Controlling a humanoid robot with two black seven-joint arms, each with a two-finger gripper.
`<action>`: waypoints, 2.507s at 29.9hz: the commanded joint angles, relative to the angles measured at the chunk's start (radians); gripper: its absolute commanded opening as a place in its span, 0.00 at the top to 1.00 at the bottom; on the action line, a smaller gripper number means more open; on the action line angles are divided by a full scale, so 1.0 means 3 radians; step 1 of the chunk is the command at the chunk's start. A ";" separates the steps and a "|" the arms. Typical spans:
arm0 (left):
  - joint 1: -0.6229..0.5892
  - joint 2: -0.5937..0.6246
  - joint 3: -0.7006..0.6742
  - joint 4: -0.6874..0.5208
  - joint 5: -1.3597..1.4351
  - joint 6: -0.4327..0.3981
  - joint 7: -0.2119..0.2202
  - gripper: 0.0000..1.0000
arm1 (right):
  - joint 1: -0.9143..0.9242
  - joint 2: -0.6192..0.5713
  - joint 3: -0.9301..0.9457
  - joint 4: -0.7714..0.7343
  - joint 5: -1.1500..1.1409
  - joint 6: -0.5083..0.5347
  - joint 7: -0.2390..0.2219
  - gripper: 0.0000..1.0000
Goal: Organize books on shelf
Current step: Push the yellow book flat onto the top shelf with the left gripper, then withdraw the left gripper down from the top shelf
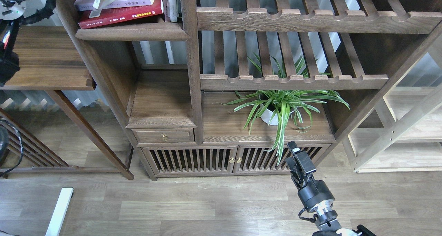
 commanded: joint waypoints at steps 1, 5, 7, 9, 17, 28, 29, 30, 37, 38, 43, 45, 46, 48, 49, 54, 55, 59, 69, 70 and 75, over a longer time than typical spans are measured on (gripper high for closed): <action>0.0022 0.0038 -0.0022 -0.0083 -0.0005 -0.0006 0.0000 0.56 | 0.0026 0.0006 0.0012 -0.0051 0.0039 0.0000 0.0003 0.01; 0.0114 0.0145 -0.0022 -0.0261 -0.0011 -0.0011 0.0000 0.54 | 0.0046 0.0006 0.0043 -0.0052 0.0059 0.0000 0.0003 0.01; 0.0170 0.0207 -0.0022 -0.0354 -0.0011 -0.0011 0.0000 0.53 | 0.0077 0.0006 0.0043 -0.0052 0.0059 0.0000 -0.0002 0.01; 0.0252 0.0289 -0.0027 -0.0451 -0.0016 -0.0011 0.0000 0.53 | 0.0102 0.0001 0.0038 -0.0052 0.0059 0.0000 -0.0007 0.01; 0.0579 0.0606 -0.0109 -0.1023 -0.0031 -0.0021 0.0000 0.45 | 0.0210 0.0001 0.0002 -0.0052 0.0059 0.0000 -0.0012 0.01; 0.1223 0.0611 -0.0630 -0.1785 -0.0067 -0.0052 0.0000 0.34 | 0.0266 -0.0096 0.0012 -0.0036 0.0059 0.0000 -0.0017 0.01; 0.1290 0.0606 -0.0676 -0.1847 -0.0092 -0.0052 0.0000 0.33 | 0.0276 -0.0106 0.0012 -0.0036 0.0059 0.0000 -0.0017 0.01; 0.1387 0.0596 -0.0737 -0.1918 -0.0163 -0.0057 0.0000 0.32 | 0.0286 -0.0117 0.0017 -0.0031 0.0059 0.0000 -0.0017 0.01; 0.1862 0.0397 -0.0958 -0.2215 -0.0583 -0.0123 0.0000 0.29 | 0.0440 -0.0183 0.0033 0.0030 0.0059 0.0000 -0.0017 0.01; 0.1919 0.0361 -0.0978 -0.2230 -0.0588 -0.0153 0.0000 0.29 | 0.0455 -0.0183 0.0033 0.0035 0.0059 0.0000 -0.0017 0.01; 0.2251 0.0055 -0.1111 -0.2226 -0.0594 -0.0490 0.0000 0.28 | 0.0517 -0.0188 0.0038 0.0066 0.0059 0.0000 -0.0017 0.01; 0.2374 -0.0084 -0.1157 -0.2205 -0.0594 -0.0603 0.0000 0.27 | 0.0542 -0.0198 0.0043 0.0066 0.0059 0.0000 -0.0017 0.01; 0.2456 -0.0196 -0.1188 -0.2190 -0.0604 -0.0649 0.0000 0.26 | 0.0568 -0.0209 0.0043 0.0066 0.0059 0.0000 -0.0017 0.01; 0.2619 -0.0370 -0.1208 -0.2185 -0.0639 -0.0691 0.0000 0.25 | 0.0614 -0.0209 0.0058 0.0066 0.0059 0.0000 -0.0017 0.01; 0.2736 -0.0467 -0.1208 -0.2180 -0.0650 -0.0716 0.0000 0.25 | 0.0644 -0.0209 0.0078 0.0061 0.0054 0.0000 -0.0017 0.01; 0.3039 -0.0697 -0.1168 -0.2103 -0.0650 -0.0839 -0.0100 0.18 | 0.0731 -0.0209 0.0084 0.0066 0.0059 0.0000 -0.0017 0.01; 0.3090 -0.0738 -0.1147 -0.2072 -0.0650 -0.0873 -0.0125 0.15 | 0.0747 -0.0209 0.0084 0.0066 0.0059 0.0000 -0.0017 0.01; 0.3238 -0.0902 -0.1137 -0.1919 -0.0680 -0.0873 -0.0141 0.10 | 0.0782 -0.0214 0.0084 0.0142 0.0054 0.0000 -0.0022 0.01; 0.3280 -0.1260 -0.0892 -0.1587 -0.1299 -0.0873 -0.0141 0.10 | 0.0798 -0.0214 0.0063 0.0327 0.0049 0.0000 -0.0022 0.01; 0.3280 -0.1260 -0.0841 -0.1561 -0.1365 -0.0873 -0.0146 0.09 | 0.0798 -0.0204 0.0063 0.0327 0.0049 0.0000 -0.0022 0.01; 0.3280 -0.1260 -0.0743 -0.1403 -0.1483 -0.0873 -0.0146 0.07 | 0.0798 -0.0147 0.0043 0.0322 0.0049 0.0000 -0.0022 0.01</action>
